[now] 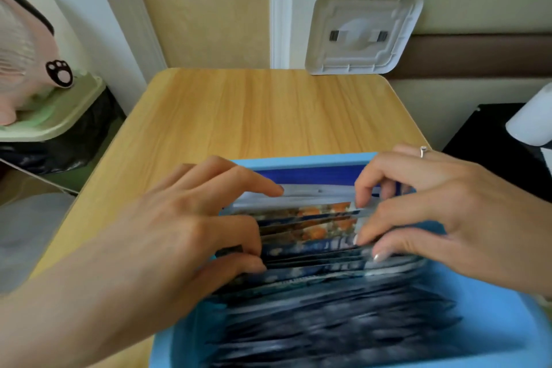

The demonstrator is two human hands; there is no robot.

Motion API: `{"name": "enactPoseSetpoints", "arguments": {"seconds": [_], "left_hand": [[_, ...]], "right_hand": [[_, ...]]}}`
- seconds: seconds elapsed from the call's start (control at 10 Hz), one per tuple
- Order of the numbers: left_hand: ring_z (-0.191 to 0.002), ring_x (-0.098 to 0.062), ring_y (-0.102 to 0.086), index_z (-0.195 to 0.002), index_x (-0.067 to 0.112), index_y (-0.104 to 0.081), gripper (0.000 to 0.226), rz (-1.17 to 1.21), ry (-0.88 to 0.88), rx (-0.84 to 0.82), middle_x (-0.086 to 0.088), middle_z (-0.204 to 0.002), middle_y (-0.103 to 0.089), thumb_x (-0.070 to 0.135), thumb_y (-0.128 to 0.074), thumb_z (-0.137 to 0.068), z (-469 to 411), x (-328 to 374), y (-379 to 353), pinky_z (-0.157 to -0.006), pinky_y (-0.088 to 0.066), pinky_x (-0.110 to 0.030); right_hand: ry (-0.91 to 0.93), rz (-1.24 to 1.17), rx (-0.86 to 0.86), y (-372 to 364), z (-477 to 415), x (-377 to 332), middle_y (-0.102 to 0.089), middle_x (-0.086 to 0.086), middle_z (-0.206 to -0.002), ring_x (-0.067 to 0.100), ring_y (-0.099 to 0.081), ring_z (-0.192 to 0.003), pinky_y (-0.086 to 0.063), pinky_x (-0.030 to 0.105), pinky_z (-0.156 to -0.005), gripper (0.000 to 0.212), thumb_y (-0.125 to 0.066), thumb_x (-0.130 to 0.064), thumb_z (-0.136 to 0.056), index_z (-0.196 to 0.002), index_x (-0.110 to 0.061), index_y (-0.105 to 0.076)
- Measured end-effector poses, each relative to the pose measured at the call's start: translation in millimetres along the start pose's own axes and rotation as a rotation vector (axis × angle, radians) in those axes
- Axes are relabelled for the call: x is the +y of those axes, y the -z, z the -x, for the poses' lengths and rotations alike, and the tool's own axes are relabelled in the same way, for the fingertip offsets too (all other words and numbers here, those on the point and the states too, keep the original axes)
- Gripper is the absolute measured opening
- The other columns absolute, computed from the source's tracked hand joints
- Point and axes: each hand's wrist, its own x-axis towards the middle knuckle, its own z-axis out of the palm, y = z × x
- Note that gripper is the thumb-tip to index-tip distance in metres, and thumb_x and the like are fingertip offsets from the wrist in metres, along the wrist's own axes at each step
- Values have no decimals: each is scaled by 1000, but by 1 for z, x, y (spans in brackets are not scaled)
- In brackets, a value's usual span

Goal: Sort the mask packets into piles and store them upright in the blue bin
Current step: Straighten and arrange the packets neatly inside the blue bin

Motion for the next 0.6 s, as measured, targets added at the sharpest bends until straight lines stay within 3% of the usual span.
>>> {"name": "enactPoseSetpoints", "arguments": {"seconds": [0.2,0.3,0.4,0.5,0.6], "left_hand": [[-86,-12,-50,-69,25,-68,22,-77,-92,31,1,-91,-69,36,-49,-65,-10,-1,-4,-72,-47,-26],[-89,-19,-60,-75,22,-68,15,-142,-107,20,-2,-97,-69,25,-74,-61,-2,-6,-6,-73,-52,-33],[-89,-26,-64,-79,20,-66,17,-119,-83,48,-4,-101,-67,22,-73,-63,0,-6,-8,-73,-54,-38],[-88,-20,-56,-73,16,-65,20,-27,-39,50,-8,-95,-69,28,-50,-67,-6,9,-6,-74,-40,-28],[-90,-15,-49,-67,21,-66,15,-23,-102,21,-5,-97,-69,29,-53,-69,-2,4,-5,-73,-37,-28]], "right_hand": [[-40,-81,-29,0,0,3,-51,-17,-92,8,-48,-80,-39,23,-72,20,-56,-51,-79,-74,-36,-69],[-34,-109,-9,-3,-6,-5,-51,-15,-91,8,-49,-80,-39,23,-72,18,-58,-46,-79,-72,-34,-68],[-20,-43,-27,-4,-6,-7,-48,-15,-91,6,-47,-79,-37,23,-72,19,-55,-45,-80,-69,-33,-64],[-57,-7,-56,1,-3,-2,-46,-17,-90,8,-47,-79,-37,24,-72,21,-54,-50,-78,-68,-34,-62],[-54,-36,-6,-3,-3,-5,-48,-15,-90,9,-47,-80,-40,27,-72,19,-55,-46,-80,-71,-33,-65]]}}
